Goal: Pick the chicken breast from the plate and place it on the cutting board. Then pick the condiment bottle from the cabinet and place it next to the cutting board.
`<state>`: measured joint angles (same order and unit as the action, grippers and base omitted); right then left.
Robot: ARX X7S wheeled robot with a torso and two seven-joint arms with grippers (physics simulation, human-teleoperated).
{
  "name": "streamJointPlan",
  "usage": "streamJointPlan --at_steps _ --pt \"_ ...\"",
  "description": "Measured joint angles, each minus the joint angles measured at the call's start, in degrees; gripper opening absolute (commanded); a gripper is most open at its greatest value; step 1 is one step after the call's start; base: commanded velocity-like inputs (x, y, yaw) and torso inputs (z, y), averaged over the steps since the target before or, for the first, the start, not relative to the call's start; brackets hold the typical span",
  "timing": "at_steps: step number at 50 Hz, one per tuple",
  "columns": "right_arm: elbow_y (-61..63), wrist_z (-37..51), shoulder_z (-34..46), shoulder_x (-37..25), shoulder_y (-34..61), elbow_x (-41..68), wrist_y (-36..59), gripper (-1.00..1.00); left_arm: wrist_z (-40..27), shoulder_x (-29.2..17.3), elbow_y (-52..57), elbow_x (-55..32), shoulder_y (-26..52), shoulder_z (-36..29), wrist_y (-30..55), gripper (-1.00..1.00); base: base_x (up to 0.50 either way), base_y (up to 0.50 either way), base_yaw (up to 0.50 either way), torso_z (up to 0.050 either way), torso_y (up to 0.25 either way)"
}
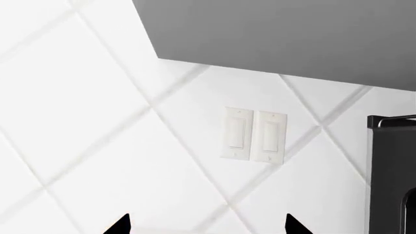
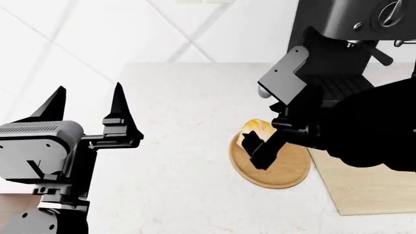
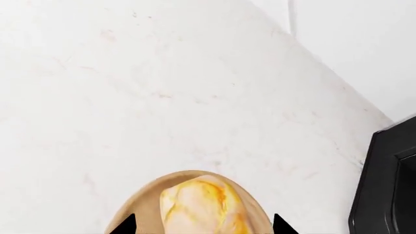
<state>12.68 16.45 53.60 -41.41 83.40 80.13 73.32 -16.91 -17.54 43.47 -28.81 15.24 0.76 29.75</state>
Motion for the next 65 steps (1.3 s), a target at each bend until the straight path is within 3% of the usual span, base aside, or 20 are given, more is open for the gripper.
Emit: streamJointPlan --at_steps 51,52,65 --pt "-4.1 -4.6 4.1 -1.2 -6.7 -7.9 -7.1 1.0 -1.0 -1.0 -0.7 -0.4 0.1 -1.1 -1.0 1.0 0.0 0.0 0.0 0.0 0.0" --pt "-4.2 -4.8 4.2 -1.2 -6.8 -8.0 -7.3 -1.0 -1.0 -1.0 -0.7 -0.4 0.1 -1.1 -1.0 1.0 0.0 0.0 0.0 0.0 0.0" --pt "-5.1 -5.3 4.9 -1.2 -6.7 -9.3 -8.2 -1.0 -1.3 -1.2 -0.7 -0.6 0.1 -1.2 -1.3 1.0 0.0 0.0 0.0 0.0 0.0"
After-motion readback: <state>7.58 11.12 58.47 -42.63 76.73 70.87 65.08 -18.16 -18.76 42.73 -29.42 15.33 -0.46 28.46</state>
